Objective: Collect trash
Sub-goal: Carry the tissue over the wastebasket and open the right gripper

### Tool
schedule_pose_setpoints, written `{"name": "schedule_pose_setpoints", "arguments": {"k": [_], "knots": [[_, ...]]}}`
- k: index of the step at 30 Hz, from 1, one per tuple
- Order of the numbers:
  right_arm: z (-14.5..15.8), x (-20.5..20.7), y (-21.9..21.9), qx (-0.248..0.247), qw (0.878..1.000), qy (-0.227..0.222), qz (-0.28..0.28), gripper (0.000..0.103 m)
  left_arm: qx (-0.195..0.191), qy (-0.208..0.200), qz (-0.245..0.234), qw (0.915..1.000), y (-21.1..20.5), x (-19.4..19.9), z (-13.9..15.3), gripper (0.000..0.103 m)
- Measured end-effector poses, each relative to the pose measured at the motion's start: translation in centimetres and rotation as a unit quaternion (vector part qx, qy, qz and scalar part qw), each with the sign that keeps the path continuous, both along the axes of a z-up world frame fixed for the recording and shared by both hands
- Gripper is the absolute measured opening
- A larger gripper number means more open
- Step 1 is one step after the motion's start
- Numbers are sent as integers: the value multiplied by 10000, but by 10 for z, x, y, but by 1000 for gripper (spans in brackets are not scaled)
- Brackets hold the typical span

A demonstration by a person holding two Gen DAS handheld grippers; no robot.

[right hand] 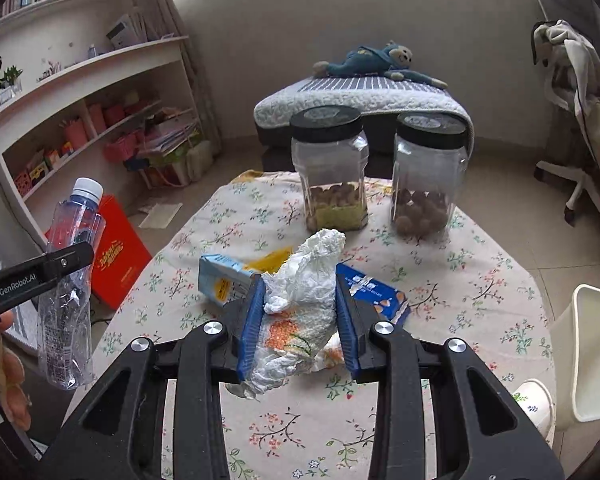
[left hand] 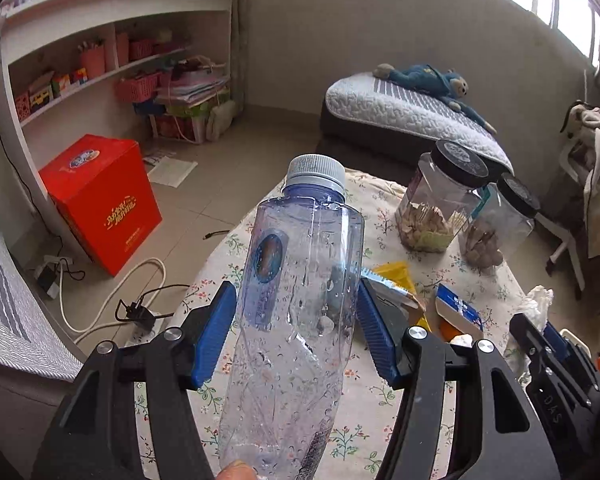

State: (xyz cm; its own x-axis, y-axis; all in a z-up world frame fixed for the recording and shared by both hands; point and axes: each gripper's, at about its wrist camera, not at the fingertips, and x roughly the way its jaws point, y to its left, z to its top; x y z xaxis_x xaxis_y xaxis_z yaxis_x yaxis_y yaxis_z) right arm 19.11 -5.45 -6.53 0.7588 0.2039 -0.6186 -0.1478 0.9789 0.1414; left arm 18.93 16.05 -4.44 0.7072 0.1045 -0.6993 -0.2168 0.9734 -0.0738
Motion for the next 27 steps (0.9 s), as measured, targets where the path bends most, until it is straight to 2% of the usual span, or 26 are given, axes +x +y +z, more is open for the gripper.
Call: {"name": "schedule_pose_setpoints", "arguments": {"k": [6,14,21,27], "knots": [[30,-17,-22,-222,9958,-796,-388,32,418,-816,108,9957,-40,-17,26,61],[59,-41,-51,-536,9838,-1514,-798,32,596,-1585,6,9856,-92,-39,51,61],[74,-54,-84,-732,9738,-1836,-1125,32,486,-1809,-179,9821,-128,-47,59,61],[80,-65,-115,-821,9690,-1882,-1372,33,454,-1886,-417,9801,-162,-49,60,61]]}}
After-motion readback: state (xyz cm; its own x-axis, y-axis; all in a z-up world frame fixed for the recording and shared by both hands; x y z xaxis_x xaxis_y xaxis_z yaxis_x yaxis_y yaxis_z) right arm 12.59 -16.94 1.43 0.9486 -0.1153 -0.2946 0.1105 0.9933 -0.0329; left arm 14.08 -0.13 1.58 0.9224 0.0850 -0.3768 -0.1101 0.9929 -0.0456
